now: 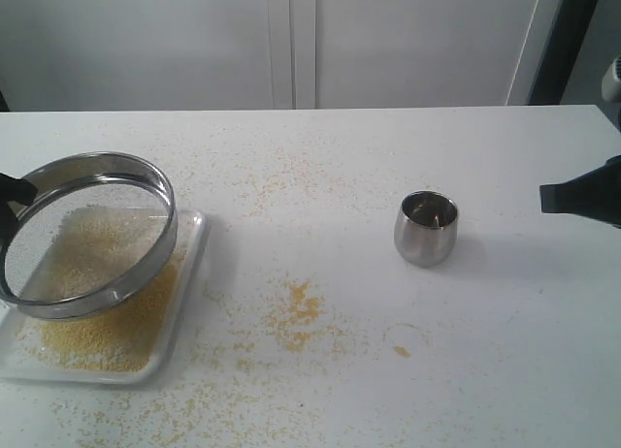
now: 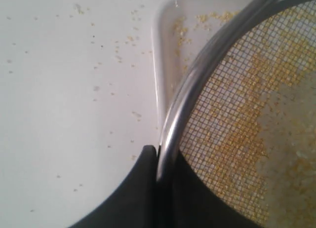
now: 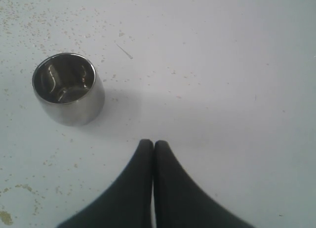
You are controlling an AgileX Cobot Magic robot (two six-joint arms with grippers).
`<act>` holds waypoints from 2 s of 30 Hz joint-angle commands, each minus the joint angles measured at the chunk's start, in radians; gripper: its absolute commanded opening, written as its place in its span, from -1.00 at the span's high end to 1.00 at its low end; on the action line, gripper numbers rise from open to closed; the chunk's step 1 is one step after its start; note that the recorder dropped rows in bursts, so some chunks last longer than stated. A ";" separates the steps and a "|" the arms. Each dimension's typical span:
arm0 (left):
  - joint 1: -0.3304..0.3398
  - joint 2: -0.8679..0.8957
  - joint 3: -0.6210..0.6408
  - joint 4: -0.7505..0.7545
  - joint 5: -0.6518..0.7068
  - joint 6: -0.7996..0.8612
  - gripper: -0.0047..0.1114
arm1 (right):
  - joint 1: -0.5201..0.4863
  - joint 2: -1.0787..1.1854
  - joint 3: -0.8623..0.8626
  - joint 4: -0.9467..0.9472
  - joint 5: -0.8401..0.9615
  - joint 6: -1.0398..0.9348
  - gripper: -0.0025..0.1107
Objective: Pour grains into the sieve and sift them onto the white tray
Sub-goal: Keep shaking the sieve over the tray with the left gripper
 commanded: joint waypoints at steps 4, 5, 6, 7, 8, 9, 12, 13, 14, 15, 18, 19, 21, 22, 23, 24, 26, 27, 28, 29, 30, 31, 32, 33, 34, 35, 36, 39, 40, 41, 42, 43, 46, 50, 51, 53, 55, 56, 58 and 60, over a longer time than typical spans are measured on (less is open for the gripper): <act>0.006 -0.019 -0.003 -0.020 0.003 -0.010 0.92 | -0.004 -0.006 0.004 -0.001 -0.012 0.005 0.96; -0.005 -0.019 -0.003 -0.020 0.013 0.061 0.92 | -0.004 -0.006 0.004 -0.001 -0.012 0.005 0.96; -0.009 -0.019 -0.003 -0.016 0.017 0.118 0.92 | -0.004 -0.006 0.004 -0.001 -0.012 0.005 0.96; -0.007 -0.019 -0.003 -0.016 0.005 0.098 0.92 | -0.004 -0.006 0.004 -0.001 -0.012 0.005 0.96; 0.008 -0.019 -0.003 -0.010 -0.017 0.034 0.92 | -0.004 -0.006 0.004 -0.001 -0.012 0.005 0.96; 0.027 -0.019 -0.003 -0.010 -0.035 -0.052 0.92 | -0.004 -0.006 0.004 -0.001 -0.012 0.005 0.96; 0.050 -0.019 -0.003 -0.026 -0.041 -0.216 0.92 | -0.004 -0.006 0.004 -0.001 -0.012 0.005 0.96; 0.041 -0.019 -0.003 -0.030 -0.040 -0.176 0.92 | -0.004 -0.006 0.004 -0.001 -0.012 0.005 0.96; 0.029 -0.019 -0.003 -0.030 -0.040 -0.090 0.92 | -0.004 -0.006 0.004 -0.001 -0.012 0.005 0.96; 0.021 -0.019 -0.003 -0.030 -0.032 0.015 0.92 | -0.004 -0.006 0.004 -0.001 -0.012 0.005 0.96; 0.024 -0.019 -0.003 -0.027 -0.014 0.120 0.92 | -0.004 -0.006 0.004 -0.001 -0.012 0.005 0.96; 0.035 -0.019 -0.003 -0.029 -0.019 0.042 0.92 | -0.004 -0.006 0.004 -0.001 -0.012 0.005 0.96; 0.050 -0.019 -0.003 -0.061 -0.030 -0.202 0.92 | -0.004 -0.006 0.004 -0.001 -0.012 0.005 0.96; 0.049 -0.017 -0.003 -0.081 -0.027 -0.230 0.92 | -0.004 -0.006 0.004 -0.001 -0.012 0.005 0.96; 0.043 -0.015 -0.003 -0.104 -0.013 -0.177 0.92 | -0.004 -0.006 0.004 -0.001 -0.012 0.005 0.96; 0.033 -0.015 -0.003 -0.109 0.008 -0.069 0.92 | -0.004 -0.006 0.004 -0.001 -0.012 0.005 0.96; 0.026 -0.015 -0.003 -0.106 0.080 0.141 0.92 | -0.004 -0.006 0.004 -0.001 -0.012 0.005 0.96; 0.030 -0.015 -0.003 -0.102 0.095 0.134 0.92 | -0.004 -0.006 0.004 -0.001 -0.012 0.005 0.96; 0.046 -0.015 -0.003 -0.095 0.093 0.029 0.92 | -0.004 -0.006 0.004 -0.001 -0.012 0.005 0.96; 0.066 -0.015 -0.003 -0.093 0.091 -0.080 0.92 | -0.004 -0.006 0.004 -0.001 -0.012 0.005 0.96; 0.080 -0.015 -0.003 -0.095 0.093 -0.191 0.92 | -0.004 -0.006 0.004 -0.001 -0.012 0.005 0.96; 0.084 -0.014 -0.003 -0.099 0.105 -0.221 0.92 | -0.004 -0.006 0.004 -0.001 -0.012 0.005 0.96; 0.076 -0.014 -0.003 -0.112 0.119 -0.186 0.92 | -0.004 -0.006 0.004 -0.001 -0.012 0.005 0.96; 0.060 -0.014 -0.003 -0.120 0.140 -0.117 0.92 | -0.004 -0.006 0.004 -0.001 -0.012 0.005 0.96; 0.041 -0.014 -0.003 -0.118 0.164 -0.053 0.92 | -0.004 -0.006 0.004 -0.001 -0.012 0.005 0.96; 0.030 -0.014 -0.003 -0.106 0.187 -0.016 0.92 | -0.004 -0.006 0.004 -0.001 -0.012 0.005 0.96; 0.024 -0.014 -0.003 -0.074 0.198 -0.023 0.92 | -0.004 -0.006 0.004 -0.001 -0.012 0.005 0.96; 0.047 -0.014 -0.003 0.050 0.178 -0.222 0.92 | -0.004 -0.006 0.004 -0.001 -0.012 0.022 0.96; 0.062 -0.014 -0.003 0.051 0.173 -0.284 0.92 | -0.004 -0.006 0.004 -0.001 -0.012 0.030 0.96; 0.065 -0.014 -0.003 0.036 0.173 -0.296 0.92 | -0.004 -0.006 0.004 -0.001 -0.012 0.027 0.96; 0.060 -0.014 -0.003 0.017 0.173 -0.265 0.92 | -0.004 -0.006 0.004 -0.001 -0.012 0.027 0.96; 0.044 -0.014 -0.003 -0.006 0.176 -0.202 0.92 | -0.004 -0.006 0.004 -0.001 -0.012 0.030 0.96; -0.019 -0.020 -0.003 -0.010 0.183 -0.071 0.92 | -0.004 -0.006 0.004 -0.001 -0.012 0.030 0.96; 0.025 -0.020 -0.005 0.037 0.127 -0.243 0.92 | -0.004 -0.006 0.004 -0.001 -0.012 0.030 0.96; 0.042 -0.020 -0.005 0.023 0.122 -0.269 0.92 | -0.004 -0.006 0.004 -0.001 -0.012 0.030 0.96; 0.027 -0.020 -0.005 0.013 0.125 -0.228 0.92 | -0.004 -0.006 0.004 -0.001 -0.012 0.030 0.96; -0.033 -0.020 -0.005 0.015 0.127 -0.127 0.92 | -0.004 -0.006 0.004 -0.001 -0.012 0.030 0.96; -0.049 -0.020 -0.005 0.031 0.129 -0.088 0.92 | -0.004 -0.006 0.004 -0.001 -0.012 0.030 0.96; -0.032 -0.020 -0.018 0.079 0.127 -0.163 0.92 | -0.004 -0.006 0.004 -0.001 -0.012 0.030 0.96; 0.024 -0.020 -0.029 0.056 0.119 -0.294 0.92 | -0.004 -0.006 0.004 -0.001 -0.012 0.030 0.96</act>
